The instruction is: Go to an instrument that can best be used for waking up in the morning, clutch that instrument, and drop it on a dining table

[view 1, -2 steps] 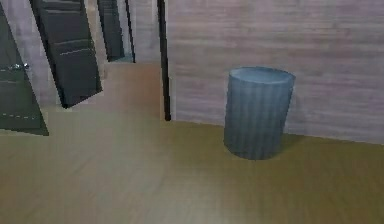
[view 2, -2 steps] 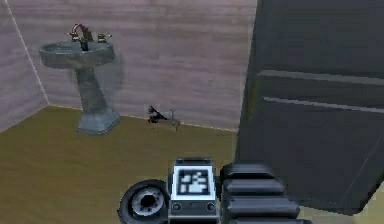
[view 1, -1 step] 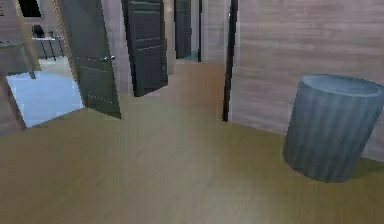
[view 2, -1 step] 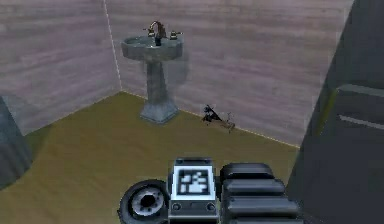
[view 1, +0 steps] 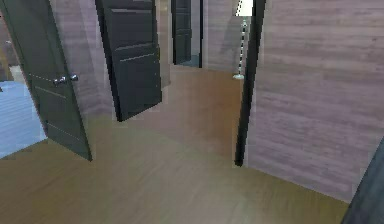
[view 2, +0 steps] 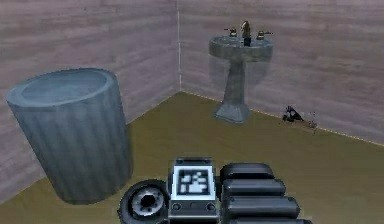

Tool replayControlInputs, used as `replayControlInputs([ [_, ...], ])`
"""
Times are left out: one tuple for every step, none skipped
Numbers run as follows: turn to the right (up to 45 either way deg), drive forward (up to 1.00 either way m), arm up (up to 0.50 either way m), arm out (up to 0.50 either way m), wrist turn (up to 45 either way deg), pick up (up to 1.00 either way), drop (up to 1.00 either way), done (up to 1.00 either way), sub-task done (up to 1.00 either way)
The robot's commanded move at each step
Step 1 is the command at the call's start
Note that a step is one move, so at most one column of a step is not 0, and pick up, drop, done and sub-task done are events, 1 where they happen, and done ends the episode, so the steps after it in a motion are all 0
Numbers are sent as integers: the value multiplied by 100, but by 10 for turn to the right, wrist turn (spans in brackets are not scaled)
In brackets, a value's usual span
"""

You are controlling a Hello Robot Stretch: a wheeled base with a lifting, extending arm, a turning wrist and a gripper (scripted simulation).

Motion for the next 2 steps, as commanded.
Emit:
replayControlInputs([
  [-30, 0, 0, 0, 0, 0, 0, 0, 0],
  [-60, 0, 0, 0, 0, 0, 0, 0, 0],
])
